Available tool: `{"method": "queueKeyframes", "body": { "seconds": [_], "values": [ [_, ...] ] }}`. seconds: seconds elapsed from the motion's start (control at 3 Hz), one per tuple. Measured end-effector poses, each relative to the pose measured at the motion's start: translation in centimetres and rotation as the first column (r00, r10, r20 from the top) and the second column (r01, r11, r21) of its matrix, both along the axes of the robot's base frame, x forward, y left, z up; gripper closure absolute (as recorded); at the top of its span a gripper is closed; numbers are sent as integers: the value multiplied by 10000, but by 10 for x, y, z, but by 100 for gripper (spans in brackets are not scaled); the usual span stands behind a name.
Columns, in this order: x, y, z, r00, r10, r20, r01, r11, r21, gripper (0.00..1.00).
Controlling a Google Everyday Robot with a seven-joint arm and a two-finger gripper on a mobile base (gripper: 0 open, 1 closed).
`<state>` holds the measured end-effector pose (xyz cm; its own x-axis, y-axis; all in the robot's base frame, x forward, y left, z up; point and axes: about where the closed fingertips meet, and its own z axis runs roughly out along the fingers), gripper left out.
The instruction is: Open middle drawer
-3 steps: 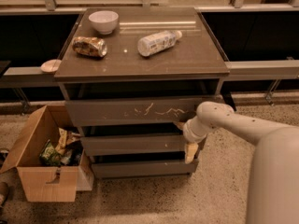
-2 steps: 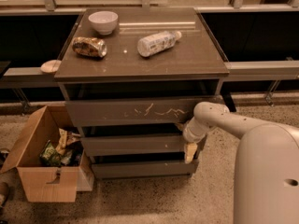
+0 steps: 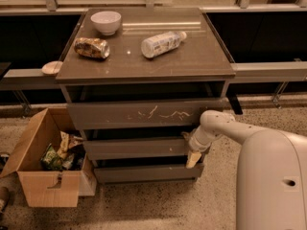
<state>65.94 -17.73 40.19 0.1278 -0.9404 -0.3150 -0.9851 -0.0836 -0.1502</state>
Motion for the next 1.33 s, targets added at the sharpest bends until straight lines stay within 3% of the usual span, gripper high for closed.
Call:
{"method": "queueKeyframes", "body": {
  "seconds": [1.0,1.33],
  "values": [
    [-2,0,5,9999,-94,-95,95,9999,67,93],
    [-3,1,5,9999,-129,-38,130,9998,178,100]
  ]
}}
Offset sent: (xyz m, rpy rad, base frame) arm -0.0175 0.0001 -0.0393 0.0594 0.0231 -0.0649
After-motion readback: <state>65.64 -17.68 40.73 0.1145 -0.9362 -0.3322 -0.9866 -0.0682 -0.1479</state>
